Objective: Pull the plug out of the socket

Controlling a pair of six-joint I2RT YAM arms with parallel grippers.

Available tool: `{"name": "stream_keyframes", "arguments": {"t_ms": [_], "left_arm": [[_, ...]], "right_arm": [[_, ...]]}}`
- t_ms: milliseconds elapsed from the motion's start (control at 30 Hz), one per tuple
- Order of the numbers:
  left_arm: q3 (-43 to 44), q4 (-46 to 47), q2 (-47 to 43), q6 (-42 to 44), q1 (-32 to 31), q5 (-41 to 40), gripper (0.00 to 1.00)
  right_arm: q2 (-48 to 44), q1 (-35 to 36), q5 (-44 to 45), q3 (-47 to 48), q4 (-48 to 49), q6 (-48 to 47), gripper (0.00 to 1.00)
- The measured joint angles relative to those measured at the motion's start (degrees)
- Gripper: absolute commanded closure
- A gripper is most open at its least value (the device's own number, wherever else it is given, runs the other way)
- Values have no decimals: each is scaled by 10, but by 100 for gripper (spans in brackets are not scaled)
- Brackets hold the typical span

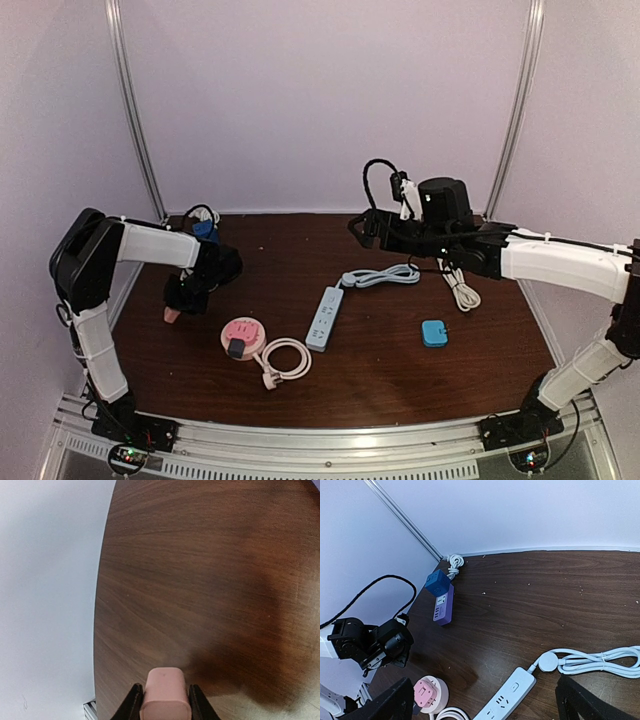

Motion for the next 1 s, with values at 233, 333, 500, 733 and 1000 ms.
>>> {"name": "stream_keyframes", "arguments": {"t_ms": [233, 333, 500, 733, 1000], "left_arm": [[0, 24, 4, 23, 0, 22, 73], [0, 26, 4, 34, 0, 24, 66], [-1, 47, 3, 55, 0, 56, 55], [-3, 71, -18, 80, 0, 100, 48], [-5, 88, -75, 107, -24, 157, 36]], "right_arm": [[0, 0, -1, 0, -10, -2, 0], [0, 0, -1, 0, -16, -4, 0], [6, 0, -6, 0, -25, -12, 0], [26, 0, -16, 0, -28, -13, 0], [42, 0, -31, 0, -29, -15, 0]]}}
